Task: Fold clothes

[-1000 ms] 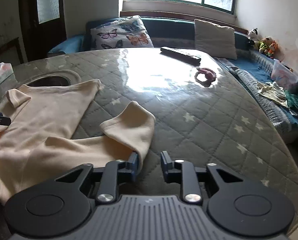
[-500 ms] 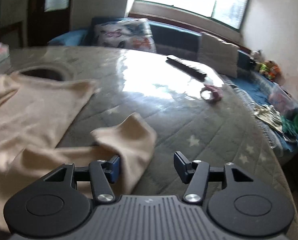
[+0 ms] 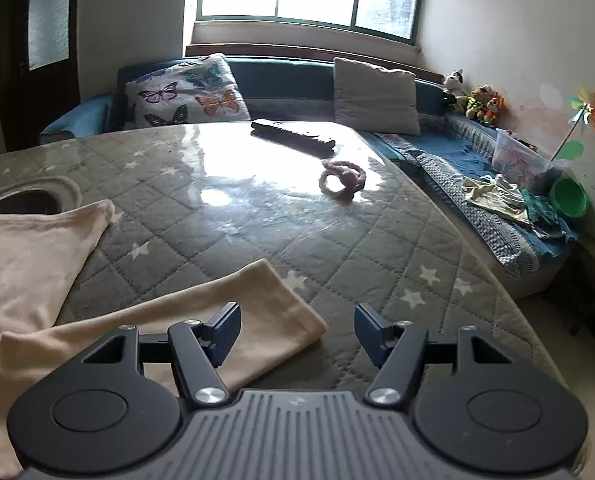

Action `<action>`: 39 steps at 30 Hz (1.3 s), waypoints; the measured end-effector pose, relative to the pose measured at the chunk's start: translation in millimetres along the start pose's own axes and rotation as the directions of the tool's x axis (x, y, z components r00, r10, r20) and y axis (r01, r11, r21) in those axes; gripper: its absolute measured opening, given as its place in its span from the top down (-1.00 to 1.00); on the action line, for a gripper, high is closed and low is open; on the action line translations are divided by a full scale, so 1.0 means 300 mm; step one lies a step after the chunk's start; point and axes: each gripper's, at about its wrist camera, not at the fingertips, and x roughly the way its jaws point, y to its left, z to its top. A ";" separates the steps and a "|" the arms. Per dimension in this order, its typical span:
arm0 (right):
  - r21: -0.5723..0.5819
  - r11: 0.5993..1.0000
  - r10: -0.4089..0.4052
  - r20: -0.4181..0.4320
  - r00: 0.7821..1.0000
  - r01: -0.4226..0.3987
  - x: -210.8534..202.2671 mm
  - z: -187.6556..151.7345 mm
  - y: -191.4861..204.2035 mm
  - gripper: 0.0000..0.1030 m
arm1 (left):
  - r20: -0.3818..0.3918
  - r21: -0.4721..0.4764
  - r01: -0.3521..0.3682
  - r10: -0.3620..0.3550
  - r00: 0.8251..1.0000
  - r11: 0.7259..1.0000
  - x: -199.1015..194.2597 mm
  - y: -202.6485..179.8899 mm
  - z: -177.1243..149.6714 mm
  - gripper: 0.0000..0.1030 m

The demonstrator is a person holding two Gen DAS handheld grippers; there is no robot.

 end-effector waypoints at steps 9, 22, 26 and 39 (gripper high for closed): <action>-0.011 0.999 0.050 0.011 0.999 -0.050 -0.010 0.016 0.032 -0.29 | 0.125 -0.055 -0.001 0.008 0.992 0.998 0.055 0.035 0.191 0.26; -0.014 0.995 0.101 -0.005 0.995 -0.101 0.024 0.009 0.077 -0.35 | 0.029 0.083 -0.033 0.031 0.999 0.996 0.055 -0.049 0.080 0.17; -0.017 0.994 0.112 -0.015 0.994 -0.112 0.024 0.001 0.090 -0.35 | 0.030 0.069 -0.054 0.053 0.998 0.996 0.104 -0.070 0.084 0.17; -0.033 0.993 0.112 -0.029 0.993 -0.113 0.028 -0.012 0.105 -0.35 | 0.100 0.038 -0.112 0.108 0.989 0.993 0.108 -0.018 0.104 0.92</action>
